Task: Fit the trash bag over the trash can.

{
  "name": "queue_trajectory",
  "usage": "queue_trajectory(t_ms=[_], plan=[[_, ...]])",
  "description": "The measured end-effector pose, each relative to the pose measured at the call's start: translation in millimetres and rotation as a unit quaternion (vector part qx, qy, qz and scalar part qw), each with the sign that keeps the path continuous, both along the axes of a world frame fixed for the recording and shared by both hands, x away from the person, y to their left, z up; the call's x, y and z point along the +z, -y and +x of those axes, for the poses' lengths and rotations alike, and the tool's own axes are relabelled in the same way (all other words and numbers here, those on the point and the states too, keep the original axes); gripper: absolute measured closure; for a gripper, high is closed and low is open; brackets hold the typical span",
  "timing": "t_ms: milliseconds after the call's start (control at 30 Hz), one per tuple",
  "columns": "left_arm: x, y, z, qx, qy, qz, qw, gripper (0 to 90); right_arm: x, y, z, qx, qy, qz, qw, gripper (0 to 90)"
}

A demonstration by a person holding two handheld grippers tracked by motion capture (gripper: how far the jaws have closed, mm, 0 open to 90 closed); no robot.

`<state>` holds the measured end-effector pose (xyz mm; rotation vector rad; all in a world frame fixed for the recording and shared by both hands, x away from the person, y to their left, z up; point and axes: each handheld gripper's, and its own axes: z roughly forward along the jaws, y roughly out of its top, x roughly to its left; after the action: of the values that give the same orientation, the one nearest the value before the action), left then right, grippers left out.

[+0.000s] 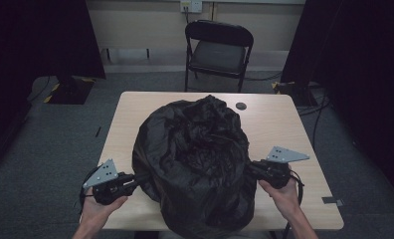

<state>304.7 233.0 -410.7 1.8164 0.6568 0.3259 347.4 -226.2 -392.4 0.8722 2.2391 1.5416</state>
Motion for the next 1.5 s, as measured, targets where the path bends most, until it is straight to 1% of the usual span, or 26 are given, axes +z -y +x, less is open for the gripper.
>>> queue_trajectory(t_ms=[67,133,200,233,267,300,333,400,467,533,600,633,667,700,733,767,867,933,1000,1033,1133,1167,1267,1367,1400,1500], plan=[[-2.4,2.1,1.0,0.001,0.0,0.004,1.0,79.2,-7.0,-3.8,-0.3,0.003,-0.006,-0.016,0.9998,90.0],[-5.0,5.3,1.8,0.002,-0.002,0.01,0.9999,75.5,-11.5,-5.6,-0.9,0.005,-0.012,-0.02,0.9997,90.0],[-7.5,8.6,2.2,0.008,-0.002,0.016,0.9998,70.1,-12.3,-5.3,-1.1,0.001,-0.014,-0.021,0.9997,77.5],[-8.6,10.1,2.5,0.012,-0.002,0.021,0.9997,67.1,-10.8,-3.9,-1.5,-0.002,-0.015,-0.018,0.9997,72.8],[-9.7,11.3,2.7,0.016,0.0,0.026,0.9995,64.3,-8.5,-1.7,-2.0,-0.002,-0.014,-0.013,0.9998,66.7],[-10.9,12.7,3.0,0.019,0.0,0.026,0.9995,62.9,-4.9,1.0,-3.4,-0.005,-0.013,-0.009,0.9999,60.6],[-11.7,13.3,3.3,0.018,0.001,0.029,0.9994,61.2,-0.6,4.4,-5.1,-0.01,-0.009,-0.002,0.9999,56.7],[-13.4,15.6,3.5,0.023,0.001,0.033,0.9992,57.3,11.2,13.9,-10.3,-0.021,0.001,0.011,0.9997,52.0],[-14.8,16.1,4.2,0.029,-0.002,0.032,0.9991,55.6,21.2,21.4,-14.1,-0.022,0.009,0.027,0.9993,50.1],[-15.9,15.5,4.7,0.028,-0.005,0.028,0.9992,55.5,33.2,28.1,-18.8,-0.024,0.023,0.037,0.9988,49.4],[-16.6,16.7,5.0,0.029,-0.005,0.034,0.999,56.5,45.3,32.5,-22.9,-0.025,0.036,0.047,0.9979,49.4],[-17.5,17.5,5.4,0.025,-0.007,0.035,0.9991,58.1,51.6,33.7,-24.2,-0.024,0.04,0.051,0.9976,49.4],[-18.6,19.2,5.6,0.022,-0.011,0.031,0.9992,58.1,58.2,34.4,-25.0,-0.021,0.047,0.056,0.9971,49.4],[-19.2,21.0,5.5,0.019,-0.007,0.039,0.999,58.4,64.9,34.5,-25.6,-0.016,0.052,0.063,0.9966,49.4],[-19.9,24.4,5.4,0.013,-0.009,0.044,0.9989,58.3,71.6,34.1,-26.2,-0.012,0.056,0.07,0.9959,49.3],[-20.1,27.0,5.0,0.009,-0.005,0.049,0.9988,58.4,78.2,33.3,-26.8,-0.011,0.063,0.075,0.9951,49.3],[-21.7,36.1,4.4,-0.006,-0.006,0.058,0.9983,57.2,95.7,29.8,-28.0,-0.004,0.083,0.086,0.9928,49.1],[-23.4,40.6,4.0,-0.009,-0.008,0.058,0.9982,55.6,104.2,26.8,-26.9,0.003,0.086,0.093,0.992,49.2],[-24.5,43.5,4.1,-0.011,-0.009,0.055,0.9984,55.5,108.3,23.7,-25.9,0.005,0.087,0.09,0.9921,49.3],[-25.6,45.1,3.9,-0.015,-0.01,0.058,0.9982,55.4,109.8,22.1,-25.3,0.01,0.089,0.089,0.992,49.4],[-29.2,49.3,4.6,-0.02,-0.016,0.054,0.9982,54.4,111.9,16.9,-23.9,0.019,0.086,0.089,0.9921,50.4],[-30.0,51.3,4.7,-0.024,-0.02,0.06,0.9977,54.1,112.1,15.8,-23.2,0.021,0.085,0.089,0.9922,51.0],[-29.6,52.8,2.8,-0.028,-0.019,0.062,0.9975,51.3,114.9,11.6,-20.2,0.025,0.083,0.087,0.9924,54.0],[-28.7,47.4,0.1,-0.021,-0.021,0.052,0.9982,44.0,122.5,6.7,-16.6,0.033,0.081,0.083,0.9927,57.1],[-29.1,42.5,-1.2,-0.014,-0.027,0.049,0.9984,40.9,125.8,4.7,-14.9,0.035,0.08,0.079,0.993,57.7],[-29.4,27.0,-3.0,0.004,-0.033,0.047,0.9983,31.0,135.9,-1.0,-8.2,0.04,0.076,0.065,0.9942,58.7]])
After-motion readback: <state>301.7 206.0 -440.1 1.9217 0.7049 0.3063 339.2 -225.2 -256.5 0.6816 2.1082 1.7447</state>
